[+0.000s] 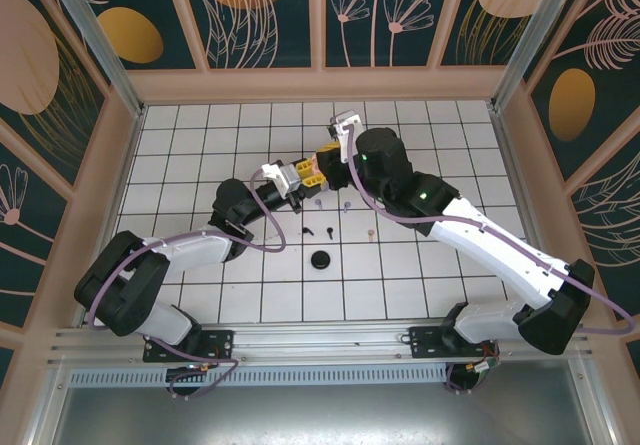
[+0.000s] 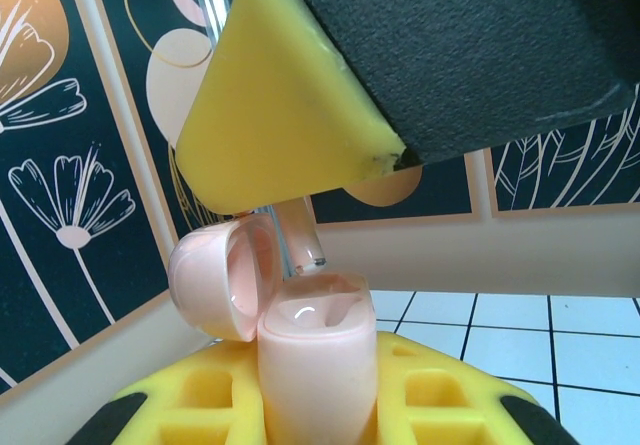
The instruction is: Insert wireless bluetooth earbuds into charging case
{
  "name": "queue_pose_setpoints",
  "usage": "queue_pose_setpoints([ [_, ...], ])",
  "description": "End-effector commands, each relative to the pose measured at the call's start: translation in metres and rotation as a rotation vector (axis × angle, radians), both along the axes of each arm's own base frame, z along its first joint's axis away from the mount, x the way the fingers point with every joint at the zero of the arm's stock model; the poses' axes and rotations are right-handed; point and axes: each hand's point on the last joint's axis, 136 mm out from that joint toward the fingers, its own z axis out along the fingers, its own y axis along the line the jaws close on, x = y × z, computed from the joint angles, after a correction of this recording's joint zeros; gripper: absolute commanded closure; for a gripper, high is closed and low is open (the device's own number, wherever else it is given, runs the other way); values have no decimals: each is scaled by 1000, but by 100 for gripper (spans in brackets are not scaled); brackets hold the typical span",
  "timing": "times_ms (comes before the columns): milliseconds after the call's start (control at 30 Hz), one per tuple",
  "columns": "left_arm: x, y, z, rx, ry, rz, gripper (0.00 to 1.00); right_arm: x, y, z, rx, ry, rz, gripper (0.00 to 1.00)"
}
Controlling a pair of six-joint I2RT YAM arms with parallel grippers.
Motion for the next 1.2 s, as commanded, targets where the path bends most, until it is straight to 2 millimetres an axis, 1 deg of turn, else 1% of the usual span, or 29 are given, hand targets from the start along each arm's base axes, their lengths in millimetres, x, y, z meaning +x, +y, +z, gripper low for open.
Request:
queue_pose_setpoints([
  [0, -8, 0, 27, -33, -83, -17, 100, 0, 1, 2, 27, 7, 2, 84],
  [400, -6, -1, 30, -34, -86, -16, 100, -4, -5, -10, 8, 25, -5, 85],
  [500, -6, -2, 30, -32, -84, -20, 100, -3, -8, -10, 8, 19, -21, 85],
  [600, -6, -3, 29, -31, -80, -22, 100, -1, -9, -4, 21, 4, -29, 85],
  [767, -6, -4, 26, -25, -72, -30, 100, 3, -7, 15, 49, -26, -27, 84],
  [967, -6, -4, 26, -21, -72, -28, 100, 2, -5, 18, 42, -31, -14, 85],
  [1167, -6, -5, 27, -19, -73, -30, 100, -4, -13, 29, 74, -44, -26, 85],
])
